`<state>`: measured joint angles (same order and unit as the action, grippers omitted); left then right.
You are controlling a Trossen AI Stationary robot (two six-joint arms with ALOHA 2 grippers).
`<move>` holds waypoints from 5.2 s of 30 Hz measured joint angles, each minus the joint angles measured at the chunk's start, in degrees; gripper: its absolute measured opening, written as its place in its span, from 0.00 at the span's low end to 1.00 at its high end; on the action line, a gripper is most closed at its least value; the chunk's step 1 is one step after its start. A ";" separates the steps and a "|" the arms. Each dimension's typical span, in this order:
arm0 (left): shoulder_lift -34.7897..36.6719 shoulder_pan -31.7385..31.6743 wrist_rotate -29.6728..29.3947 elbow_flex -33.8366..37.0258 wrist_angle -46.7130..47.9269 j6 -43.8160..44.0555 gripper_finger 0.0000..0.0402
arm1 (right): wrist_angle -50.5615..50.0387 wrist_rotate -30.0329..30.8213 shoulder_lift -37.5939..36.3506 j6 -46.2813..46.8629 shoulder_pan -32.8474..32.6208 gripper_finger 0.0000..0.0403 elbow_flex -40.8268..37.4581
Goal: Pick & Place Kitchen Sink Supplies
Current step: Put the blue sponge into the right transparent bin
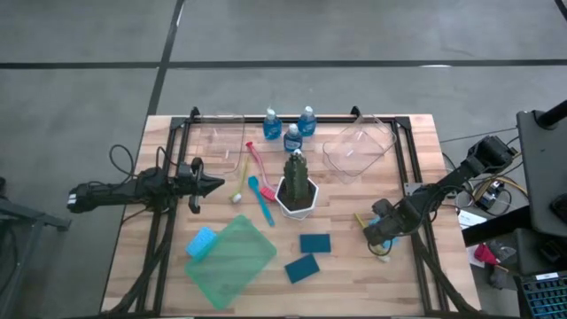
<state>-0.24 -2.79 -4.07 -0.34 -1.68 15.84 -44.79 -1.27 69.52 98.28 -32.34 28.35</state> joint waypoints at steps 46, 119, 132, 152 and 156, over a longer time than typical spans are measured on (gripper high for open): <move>0.01 -0.01 0.01 0.00 0.00 -0.01 0.00 | -26.60 2.85 -0.13 -2.76 1.72 0.66 26.73; 0.00 0.00 -0.01 0.00 0.00 0.01 0.00 | -26.22 1.17 20.26 -92.44 75.31 0.66 50.50; 0.01 0.00 -0.01 0.00 0.01 0.01 0.00 | -15.08 -0.12 20.11 -90.23 75.91 0.66 38.04; 0.01 -0.01 -0.01 0.00 0.00 0.01 0.00 | -6.48 -0.81 28.75 -90.60 76.26 0.66 33.44; -0.01 0.00 -0.01 0.00 0.00 0.01 0.00 | -6.15 -0.82 30.49 -91.74 76.30 0.66 33.93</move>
<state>-0.25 -2.79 -4.08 -0.34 -1.68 15.86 -50.93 -2.09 100.00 6.55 43.96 62.28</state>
